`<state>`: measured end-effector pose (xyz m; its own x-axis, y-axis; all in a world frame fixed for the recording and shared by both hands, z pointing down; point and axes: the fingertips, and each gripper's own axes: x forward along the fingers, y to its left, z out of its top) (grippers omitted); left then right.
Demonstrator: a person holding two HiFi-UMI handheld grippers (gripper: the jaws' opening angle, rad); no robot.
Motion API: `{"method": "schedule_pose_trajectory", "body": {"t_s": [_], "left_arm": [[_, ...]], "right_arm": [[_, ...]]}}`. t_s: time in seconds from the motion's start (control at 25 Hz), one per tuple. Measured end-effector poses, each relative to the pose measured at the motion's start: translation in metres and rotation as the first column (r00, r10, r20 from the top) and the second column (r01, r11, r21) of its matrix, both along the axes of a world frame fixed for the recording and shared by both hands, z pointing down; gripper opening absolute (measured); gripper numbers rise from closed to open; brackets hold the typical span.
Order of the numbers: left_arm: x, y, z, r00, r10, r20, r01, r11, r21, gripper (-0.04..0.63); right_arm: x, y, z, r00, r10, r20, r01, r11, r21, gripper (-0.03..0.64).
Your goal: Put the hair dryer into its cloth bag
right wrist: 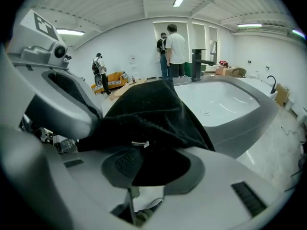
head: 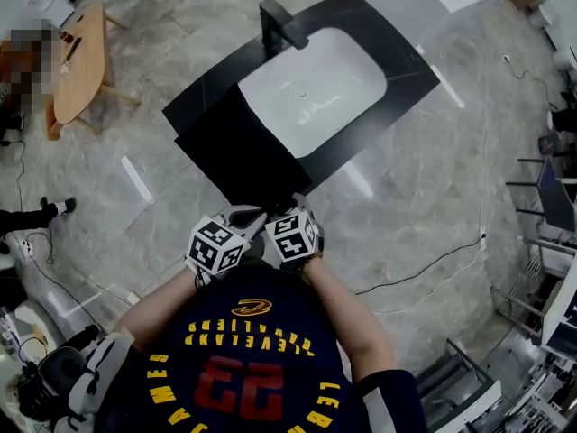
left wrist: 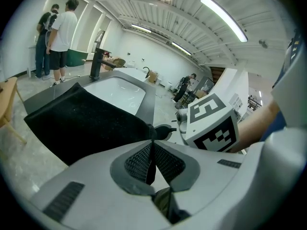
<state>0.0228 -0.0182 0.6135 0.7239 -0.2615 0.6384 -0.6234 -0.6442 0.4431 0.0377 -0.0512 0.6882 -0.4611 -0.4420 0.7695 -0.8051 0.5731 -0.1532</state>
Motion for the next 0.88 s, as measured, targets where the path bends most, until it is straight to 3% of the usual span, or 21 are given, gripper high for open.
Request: {"method": "schedule_pose_trajectory", "body": {"t_s": [0.48,0.64,0.76,0.88], "left_arm": [[-0.013,-0.003,-0.005,0.996,-0.074,-0.04,0.073,0.996,-0.042,0.014],[-0.006,0.005,0.01,0.998,-0.055,-0.018,0.053,0.996,-0.076,0.014],[-0.005,0.005,0.011,0.999,-0.035,0.024,0.035,0.999,-0.021,0.027],[-0.007,0.001,0.001,0.995,-0.006,0.097,-0.003,0.996,0.094,0.138]], "right_arm": [[-0.012,-0.011,0.013,1.0,0.018,0.016,-0.017,0.999,-0.027,0.114],[0.018,0.002,-0.005,0.995,0.098,0.023,-0.096,0.994,-0.057,0.144],[0.053,0.017,-0.029,0.981,0.186,0.062,-0.183,0.982,-0.045,0.144],[0.088,0.024,-0.054,0.947,0.289,0.138,-0.286,0.957,-0.046,0.143]]}}
